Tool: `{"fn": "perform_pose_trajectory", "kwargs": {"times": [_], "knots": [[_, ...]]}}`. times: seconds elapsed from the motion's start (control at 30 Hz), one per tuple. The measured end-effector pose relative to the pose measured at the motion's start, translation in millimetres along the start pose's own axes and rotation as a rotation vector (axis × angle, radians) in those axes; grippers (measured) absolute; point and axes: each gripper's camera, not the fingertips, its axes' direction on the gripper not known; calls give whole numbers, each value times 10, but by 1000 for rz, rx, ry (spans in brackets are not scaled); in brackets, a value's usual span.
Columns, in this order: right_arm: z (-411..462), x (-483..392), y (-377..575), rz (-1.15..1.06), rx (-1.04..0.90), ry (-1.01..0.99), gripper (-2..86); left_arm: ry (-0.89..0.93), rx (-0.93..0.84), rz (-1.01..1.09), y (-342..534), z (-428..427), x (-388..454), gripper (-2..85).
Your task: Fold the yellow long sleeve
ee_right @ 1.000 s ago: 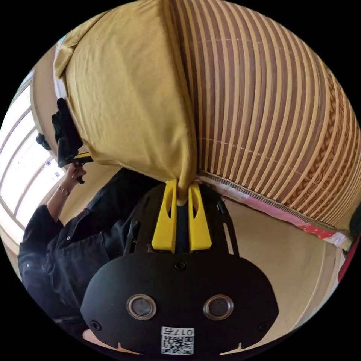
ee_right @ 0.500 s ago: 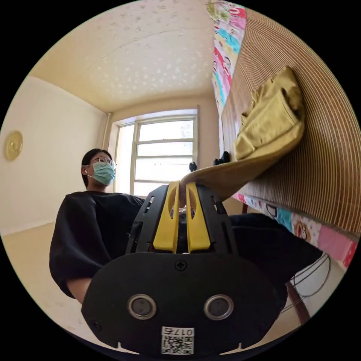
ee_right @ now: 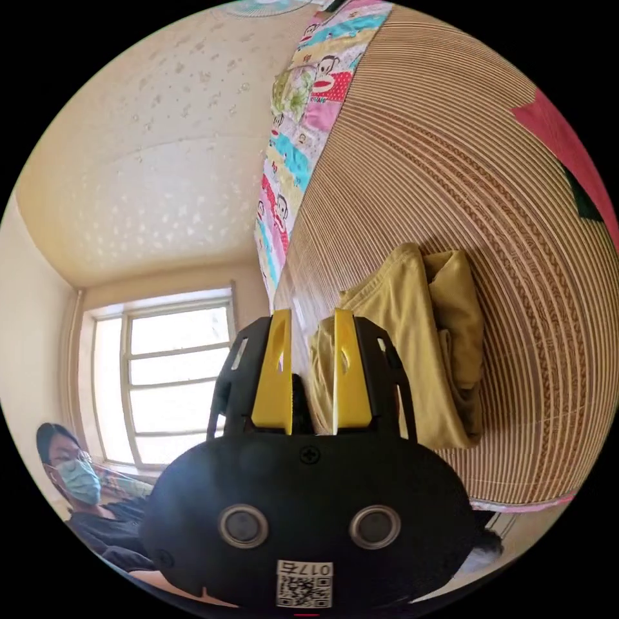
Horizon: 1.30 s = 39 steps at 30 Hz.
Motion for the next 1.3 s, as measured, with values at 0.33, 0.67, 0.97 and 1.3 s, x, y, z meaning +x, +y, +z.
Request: {"fn": "perform_pose_trajectory", "kwargs": {"times": [0.33, 0.67, 0.97, 1.3], "knots": [[137, 514, 834, 84, -168, 150, 87, -130, -182, -133, 529, 1146, -619, 124], [-648, 921, 1123, 198, -13, -23, 77, -105, -93, 432, 418, 1303, 1534, 50], [-1115, 1258, 1318, 252, 11, -73, 87, -198, -488, 921, 1551, 3576, 3122, 64], [-1545, 1779, 1434, 296, -63, -38, 136, -319, -290, 342, 1383, 3237, 1826, 146]]}}
